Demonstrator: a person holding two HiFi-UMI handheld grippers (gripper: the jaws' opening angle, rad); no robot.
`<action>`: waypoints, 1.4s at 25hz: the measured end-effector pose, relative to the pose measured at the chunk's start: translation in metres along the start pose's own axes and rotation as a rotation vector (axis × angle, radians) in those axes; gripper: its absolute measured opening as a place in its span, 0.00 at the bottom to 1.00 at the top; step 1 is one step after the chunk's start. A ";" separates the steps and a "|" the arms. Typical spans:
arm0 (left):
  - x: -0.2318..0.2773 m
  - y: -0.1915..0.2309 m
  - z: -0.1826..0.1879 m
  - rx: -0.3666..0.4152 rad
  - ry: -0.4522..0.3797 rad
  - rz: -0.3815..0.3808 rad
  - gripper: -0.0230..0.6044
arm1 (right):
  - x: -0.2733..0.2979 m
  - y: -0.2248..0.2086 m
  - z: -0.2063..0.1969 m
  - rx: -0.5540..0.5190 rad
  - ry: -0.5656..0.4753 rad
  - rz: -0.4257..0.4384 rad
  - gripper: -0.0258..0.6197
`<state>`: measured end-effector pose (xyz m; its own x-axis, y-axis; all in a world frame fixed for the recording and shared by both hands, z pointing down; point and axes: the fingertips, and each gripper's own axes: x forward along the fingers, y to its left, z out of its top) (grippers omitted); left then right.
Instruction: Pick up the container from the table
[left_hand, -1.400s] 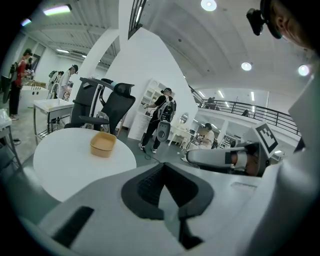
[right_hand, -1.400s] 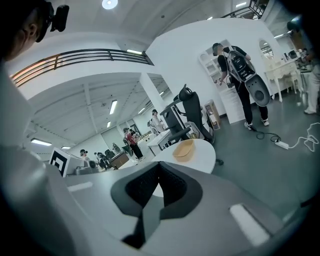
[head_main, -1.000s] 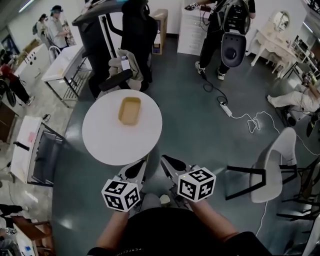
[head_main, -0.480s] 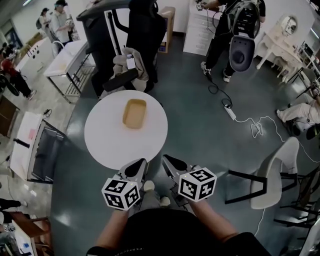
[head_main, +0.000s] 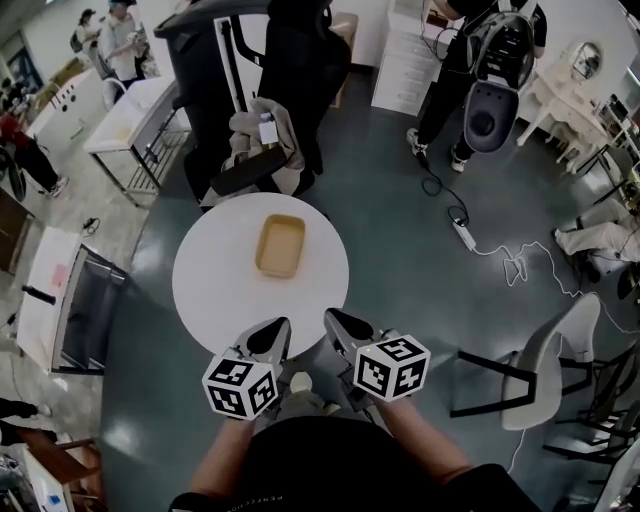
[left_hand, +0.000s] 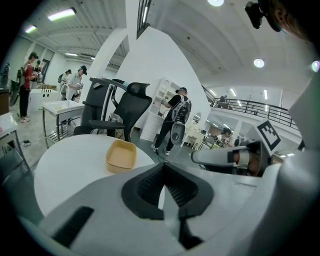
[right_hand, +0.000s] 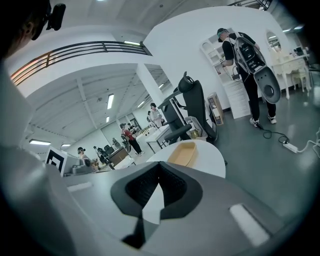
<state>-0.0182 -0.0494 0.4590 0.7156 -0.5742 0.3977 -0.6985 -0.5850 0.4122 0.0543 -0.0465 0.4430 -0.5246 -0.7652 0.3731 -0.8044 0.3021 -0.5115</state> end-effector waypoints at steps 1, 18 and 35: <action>0.002 0.005 0.003 0.003 0.002 0.000 0.03 | 0.006 -0.001 0.002 -0.001 0.002 -0.005 0.04; 0.019 0.077 0.023 0.010 0.035 0.000 0.03 | 0.065 -0.011 0.016 -0.020 0.028 -0.095 0.04; 0.072 0.123 0.045 0.028 0.057 0.091 0.03 | 0.124 -0.059 0.048 -0.039 0.074 -0.092 0.04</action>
<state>-0.0528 -0.1886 0.5010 0.6475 -0.5928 0.4790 -0.7601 -0.5478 0.3494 0.0506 -0.1864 0.4822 -0.4660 -0.7471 0.4740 -0.8596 0.2553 -0.4427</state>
